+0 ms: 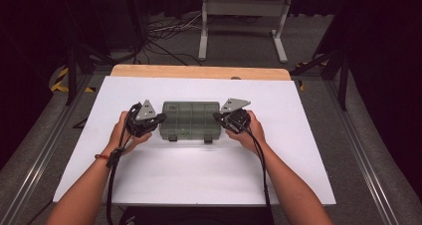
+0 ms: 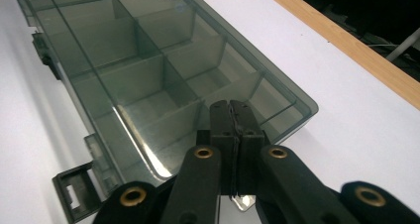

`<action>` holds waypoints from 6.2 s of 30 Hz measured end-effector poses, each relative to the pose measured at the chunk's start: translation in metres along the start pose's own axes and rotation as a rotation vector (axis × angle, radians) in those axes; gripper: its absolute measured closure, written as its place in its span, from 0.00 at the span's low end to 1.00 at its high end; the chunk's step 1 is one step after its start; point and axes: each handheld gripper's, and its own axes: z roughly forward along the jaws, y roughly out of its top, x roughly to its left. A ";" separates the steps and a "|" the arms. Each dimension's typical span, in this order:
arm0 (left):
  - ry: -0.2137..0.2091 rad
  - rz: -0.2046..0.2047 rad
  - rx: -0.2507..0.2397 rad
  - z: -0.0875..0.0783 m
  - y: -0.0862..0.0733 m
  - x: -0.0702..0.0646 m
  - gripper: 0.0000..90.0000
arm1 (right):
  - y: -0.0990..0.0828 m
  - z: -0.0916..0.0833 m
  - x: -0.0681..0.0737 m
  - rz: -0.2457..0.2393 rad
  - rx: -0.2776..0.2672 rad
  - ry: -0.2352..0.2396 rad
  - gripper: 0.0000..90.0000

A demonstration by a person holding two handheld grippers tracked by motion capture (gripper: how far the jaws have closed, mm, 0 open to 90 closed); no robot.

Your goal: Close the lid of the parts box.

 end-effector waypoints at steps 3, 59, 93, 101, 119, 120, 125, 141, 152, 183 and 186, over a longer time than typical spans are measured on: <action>-0.010 0.004 0.001 -0.001 -0.001 -0.003 0.96 | -0.001 -0.002 0.003 -0.001 -0.003 0.005 1.00; -0.071 -0.003 -0.085 -0.007 -0.023 -0.024 0.91 | -0.026 -0.020 0.028 0.021 -0.057 0.030 0.98; -0.020 -0.037 -0.146 -0.012 -0.020 -0.024 0.24 | -0.024 -0.028 0.028 0.038 -0.131 -0.067 0.37; -0.015 -0.062 -0.158 -0.011 -0.020 -0.024 0.12 | -0.024 -0.028 0.029 0.065 -0.149 -0.104 0.19; -0.053 -0.058 -0.203 -0.014 -0.021 -0.024 0.05 | -0.022 -0.027 0.031 0.037 -0.151 -0.116 0.05; -0.051 -0.056 -0.203 -0.015 -0.021 -0.024 0.05 | -0.022 -0.027 0.031 0.036 -0.149 -0.117 0.04; -0.039 -0.058 -0.201 -0.015 -0.020 -0.026 0.05 | -0.024 -0.027 0.030 0.049 -0.131 -0.138 0.05; -0.040 -0.056 -0.203 -0.014 -0.020 -0.027 0.04 | -0.025 -0.035 0.024 0.035 -0.138 -0.170 0.07; -0.044 -0.045 -0.192 -0.016 -0.020 -0.029 0.04 | -0.026 -0.044 0.028 0.008 -0.141 -0.202 0.08; -0.019 -0.005 -0.191 -0.049 -0.042 -0.039 0.04 | -0.052 -0.081 0.043 0.018 -0.143 -0.189 0.09; -0.024 -0.015 -0.190 -0.051 -0.046 -0.040 0.04 | -0.055 -0.085 0.044 0.020 -0.141 -0.193 0.09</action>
